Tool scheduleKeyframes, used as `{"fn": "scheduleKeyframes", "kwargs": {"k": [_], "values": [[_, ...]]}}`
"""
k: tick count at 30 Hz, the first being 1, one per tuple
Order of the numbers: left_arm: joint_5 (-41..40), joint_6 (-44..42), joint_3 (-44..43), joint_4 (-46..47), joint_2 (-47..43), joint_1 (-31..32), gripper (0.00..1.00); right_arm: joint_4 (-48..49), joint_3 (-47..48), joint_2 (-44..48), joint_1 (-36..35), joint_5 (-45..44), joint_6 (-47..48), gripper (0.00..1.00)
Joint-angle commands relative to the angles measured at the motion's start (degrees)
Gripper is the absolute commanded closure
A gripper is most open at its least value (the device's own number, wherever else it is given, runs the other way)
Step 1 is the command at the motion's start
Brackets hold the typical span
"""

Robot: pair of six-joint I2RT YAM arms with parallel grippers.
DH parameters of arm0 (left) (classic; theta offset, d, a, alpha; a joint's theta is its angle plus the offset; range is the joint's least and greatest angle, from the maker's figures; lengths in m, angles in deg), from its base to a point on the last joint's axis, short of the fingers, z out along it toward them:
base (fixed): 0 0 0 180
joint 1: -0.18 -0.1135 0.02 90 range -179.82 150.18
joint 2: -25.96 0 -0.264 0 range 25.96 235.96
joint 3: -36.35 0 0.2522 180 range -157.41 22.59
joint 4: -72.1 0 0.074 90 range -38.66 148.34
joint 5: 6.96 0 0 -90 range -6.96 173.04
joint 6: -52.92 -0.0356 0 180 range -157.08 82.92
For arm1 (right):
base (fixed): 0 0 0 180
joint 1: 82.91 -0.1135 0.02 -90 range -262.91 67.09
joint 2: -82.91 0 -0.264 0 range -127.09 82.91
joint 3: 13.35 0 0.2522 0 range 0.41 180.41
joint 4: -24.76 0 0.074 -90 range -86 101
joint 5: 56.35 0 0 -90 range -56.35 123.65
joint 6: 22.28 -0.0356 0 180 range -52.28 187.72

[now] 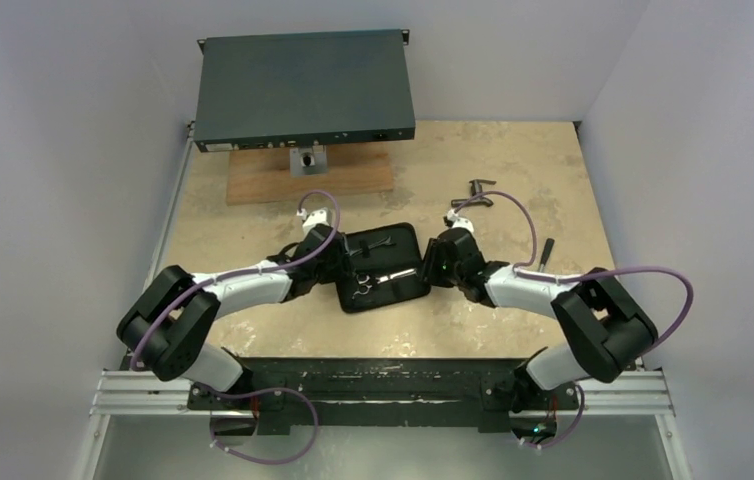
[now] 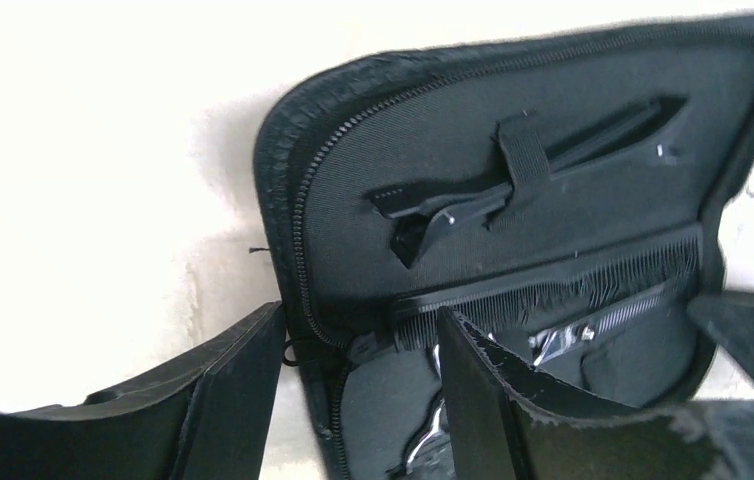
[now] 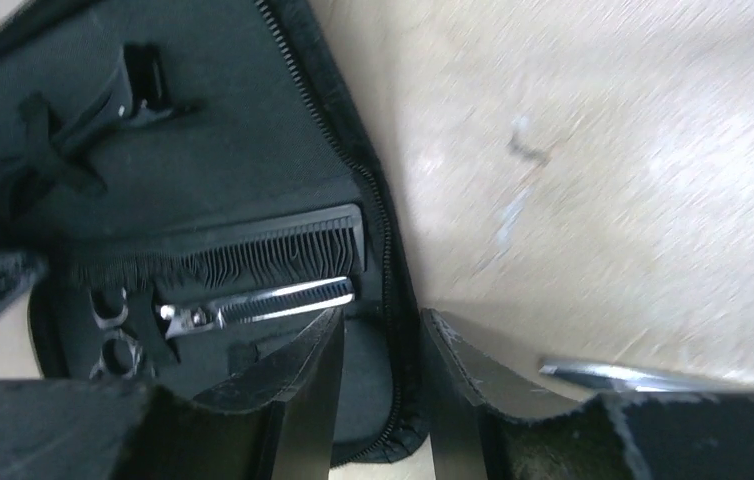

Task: Sort the hair-cutting tools
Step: Adjust the hairdressing tool bag at the center of the board.

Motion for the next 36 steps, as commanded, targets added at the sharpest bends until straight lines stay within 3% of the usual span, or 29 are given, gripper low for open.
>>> {"fn": "scheduleKeyframes", "kwargs": {"k": [1, 11, 19, 23, 28, 32, 36], "values": [[-0.9, -1.9, -3.8, 0.0, -0.4, -1.7, 0.44, 3.1, -3.2, 2.7, -5.1, 0.9, -5.9, 0.67], [-7.0, -4.7, -8.4, -4.1, -0.6, -3.8, 0.43, 4.0, -0.8, 0.0, -15.5, -0.8, -10.6, 0.66], [-14.2, -6.5, -9.1, -9.9, -6.7, -3.9, 0.36, -11.4, 3.4, 9.3, -15.0, -10.0, -7.1, 0.51], [-15.5, -5.7, -6.6, -8.5, -9.9, -4.1, 0.22, -19.7, 3.9, 16.2, -8.1, -12.2, -3.6, 0.48], [-13.5, -2.9, -3.5, -8.4, -14.5, -4.1, 0.21, -29.0, 7.1, 17.7, 2.2, -18.0, 0.0, 0.48], [-11.2, -0.2, 2.2, -7.7, -22.7, -4.1, 0.21, -27.8, 3.8, 19.8, 12.4, -13.5, -2.2, 0.48], [-9.8, 2.9, 9.9, -8.6, -32.7, -4.0, 0.22, -26.8, 2.3, 21.5, 15.9, -16.1, -4.6, 0.48]]}}
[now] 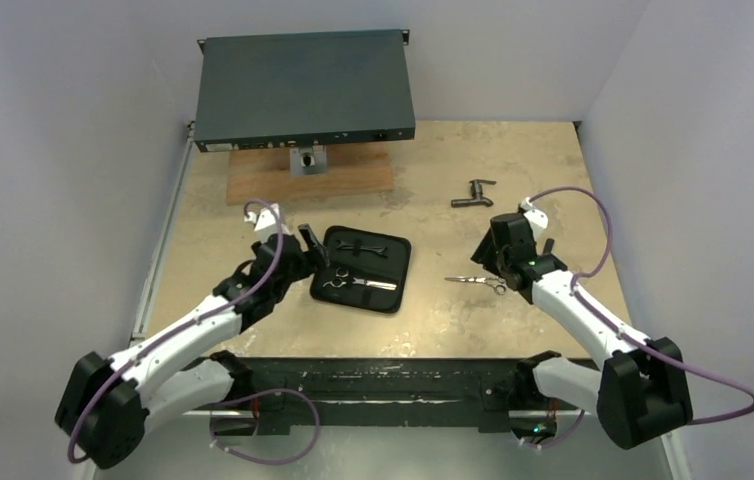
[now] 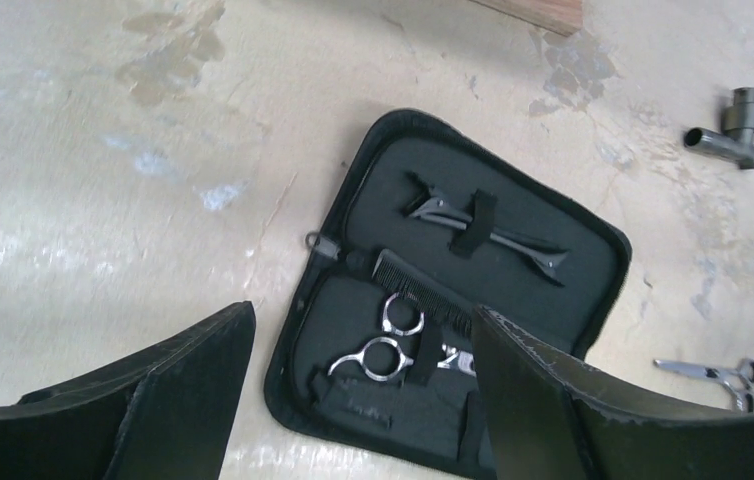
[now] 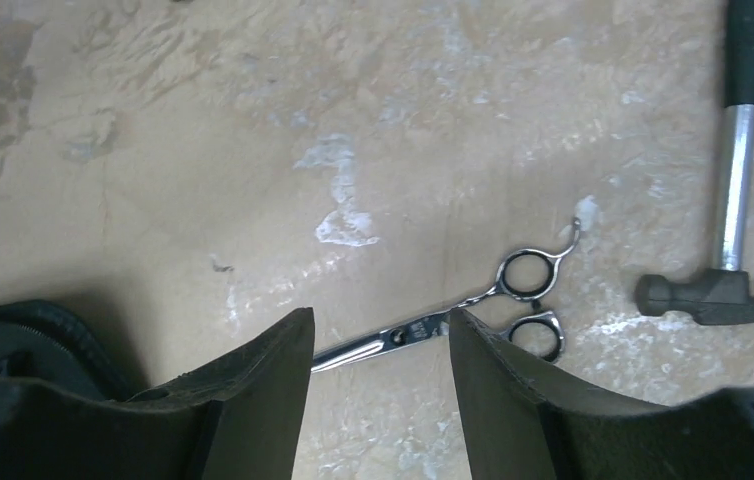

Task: Sort the hair-cutting tools
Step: Adjust the hairdressing tool bag at the center of the board, then move the scissors to the center of the board.

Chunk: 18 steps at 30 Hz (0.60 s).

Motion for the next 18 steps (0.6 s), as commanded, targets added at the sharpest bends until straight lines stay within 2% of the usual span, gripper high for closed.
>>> {"fn": "scheduleKeyframes", "kwargs": {"k": [1, 5, 10, 18], "values": [[2.2, 5.1, 7.5, -0.3, -10.5, 0.2, 0.22, -1.3, -0.7, 1.1, 3.3, -2.5, -2.5, 0.48], [4.8, 8.3, 14.2, -1.2, -18.5, 0.5, 0.24, -0.2, -0.9, -3.4, 7.3, -0.5, -4.4, 0.48], [6.6, 9.2, 17.4, -3.1, -24.4, 0.9, 0.25, 0.9, -1.8, -7.5, 8.4, -0.4, -7.0, 0.49], [7.4, 8.6, 18.3, -3.7, -25.9, 1.0, 0.25, 3.0, -3.5, -10.7, 8.3, 3.5, -8.8, 0.54]]}}
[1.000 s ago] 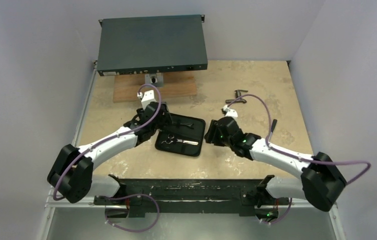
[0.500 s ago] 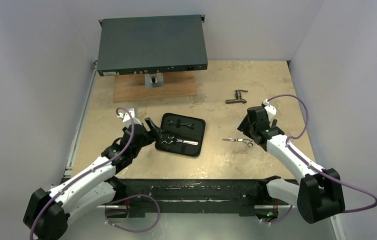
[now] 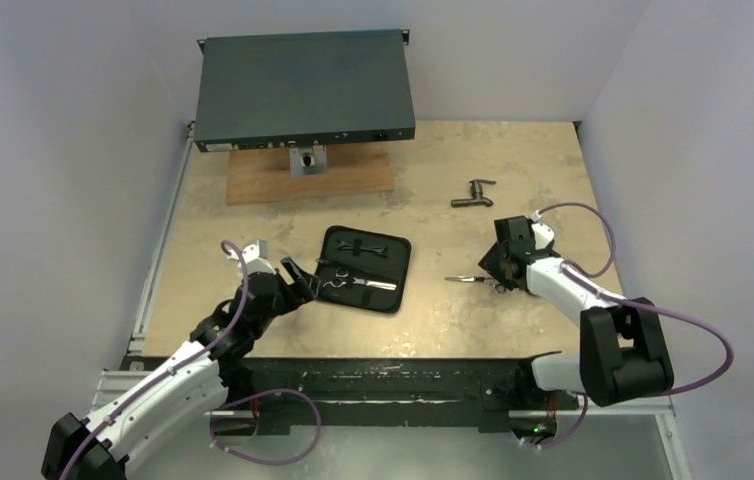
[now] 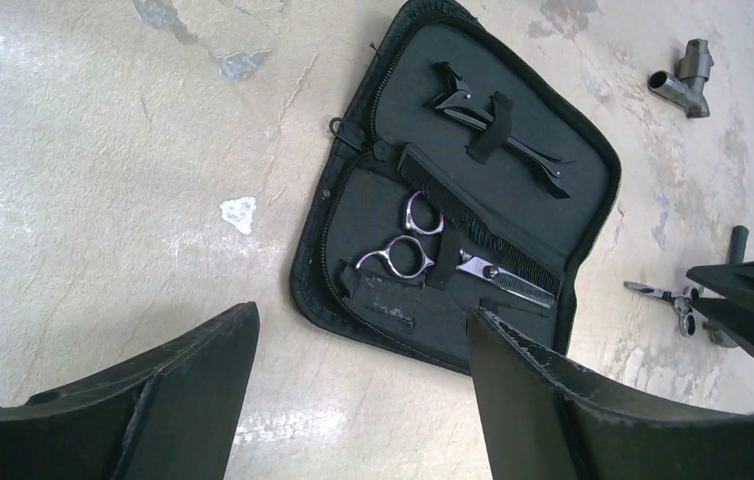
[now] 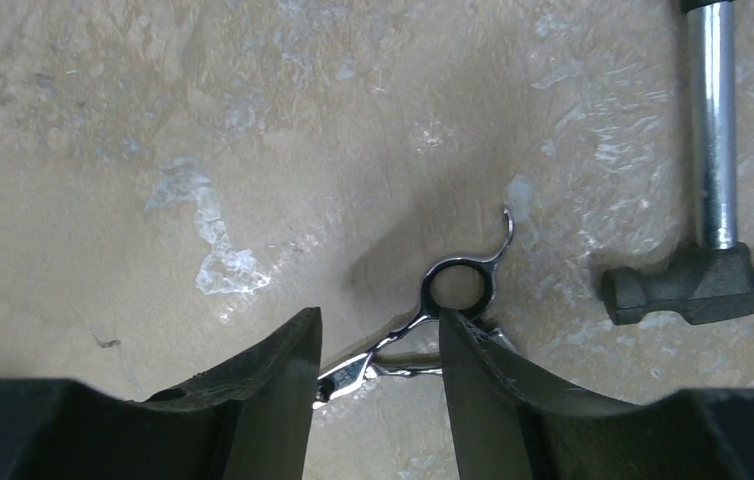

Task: Sort the hair-cutting tools
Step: Move the scissors to the center of the board.

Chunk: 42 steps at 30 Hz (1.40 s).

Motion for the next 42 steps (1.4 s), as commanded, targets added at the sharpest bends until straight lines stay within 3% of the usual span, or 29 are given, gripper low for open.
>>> {"fn": "scheduleKeyframes", "kwargs": {"k": [1, 8, 15, 24, 30, 34, 38, 42], "values": [[1.3, 0.8, 0.7, 0.4, -0.2, 0.2, 0.25, 3.5, -2.4, -0.4, -0.1, 2.9, -2.6, 0.55], [2.1, 1.2, 0.9, 2.0, 1.6, 0.3, 0.25, 6.7, -6.0, 0.0, -3.3, 7.0, -6.7, 0.56], [3.2, 2.8, 1.1, 3.5, 4.7, 0.4, 0.25, 9.5, -6.6, -1.1, -13.8, 8.3, -14.8, 0.58], [2.5, 3.5, 0.7, 3.1, 5.7, 0.8, 0.26, 7.3, -1.5, 0.5, -22.4, 3.6, -17.5, 0.57], [1.3, 2.3, -0.8, 1.4, 5.4, 0.7, 0.26, -2.9, 3.9, 6.7, -23.1, -4.8, -7.9, 0.54], [0.5, 1.0, -1.0, 1.1, 4.7, 0.8, 0.26, -2.0, 8.6, 10.0, -23.1, -2.4, 11.1, 0.54], [0.5, 0.5, -0.5, 1.4, 4.5, 0.8, 0.26, -2.9, 13.7, 6.0, -23.2, 5.5, 29.2, 0.55], [2.4, 0.5, -0.4, 1.9, 4.3, 0.8, 0.26, -10.6, 20.4, -1.8, -26.2, 6.5, 34.2, 0.53]]}}
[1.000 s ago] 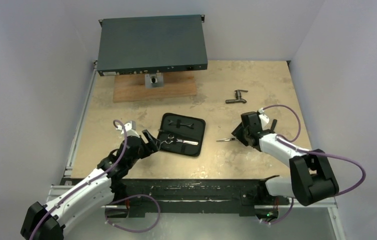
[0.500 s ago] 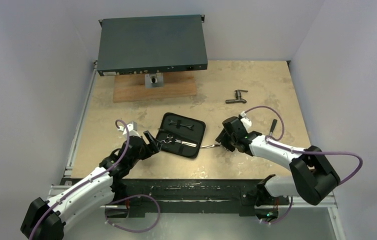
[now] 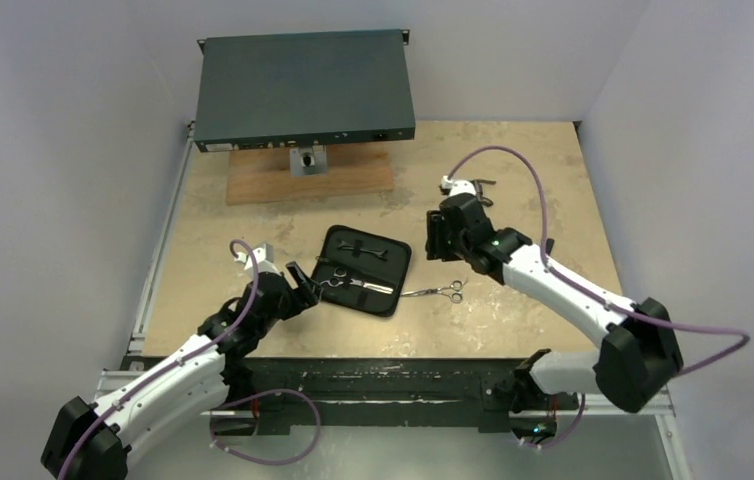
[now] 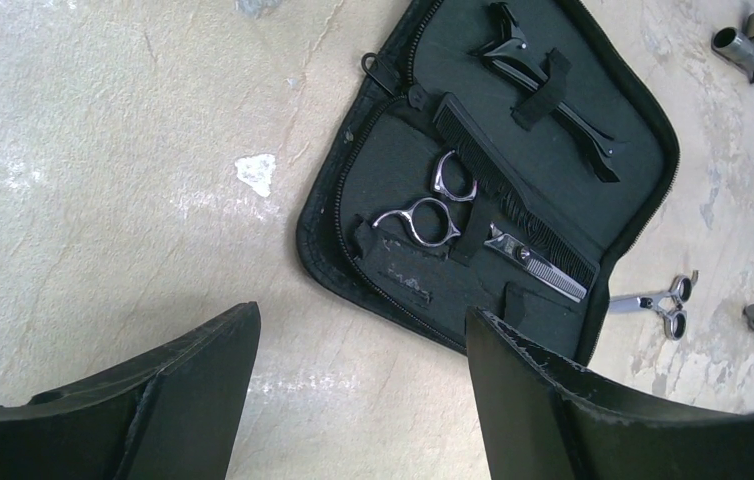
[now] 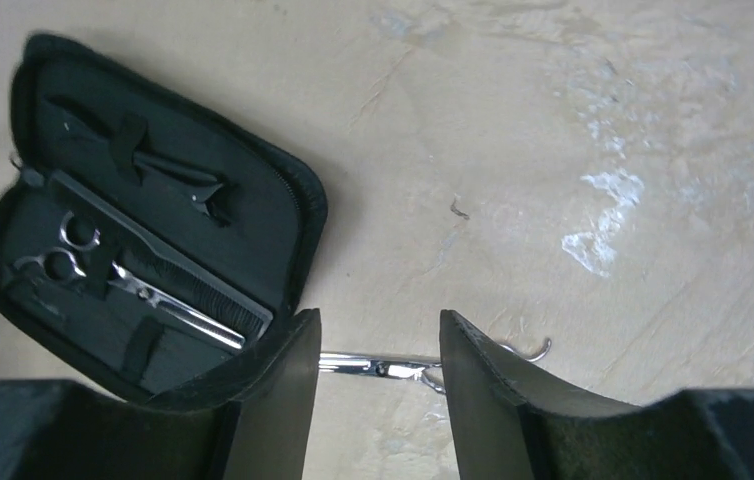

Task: Sort the hair-cutting tools
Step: Move the scissors to the center of the board.

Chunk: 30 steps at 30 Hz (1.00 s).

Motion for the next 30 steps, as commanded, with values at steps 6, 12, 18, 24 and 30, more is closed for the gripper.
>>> {"fn": "scheduleKeyframes", "kwargs": {"k": [6, 12, 18, 24, 30], "values": [[1.9, -1.7, -0.5, 2.4, -1.8, 0.4, 0.26, -14.9, 9.5, -11.2, -8.9, -5.4, 12.5, 0.43], [2.7, -1.3, 0.0, 3.3, -2.0, 0.4, 0.26, -15.2, 8.0, -14.2, -11.7, -7.3, 11.0, 0.31], [3.2, -1.4, 0.0, 3.3, -1.9, 0.4, 0.26, -14.8, 8.3, -17.3, -13.9, -11.2, 10.8, 0.29], [3.6, -1.2, -0.1, 3.4, -1.5, 0.4, 0.26, -16.3, 10.2, -20.9, -15.5, -14.8, 9.6, 0.29], [3.9, -0.9, 0.0, 3.6, -1.1, 0.5, 0.26, -16.3, 10.8, -22.5, -15.8, -14.7, 10.2, 0.29]]}}
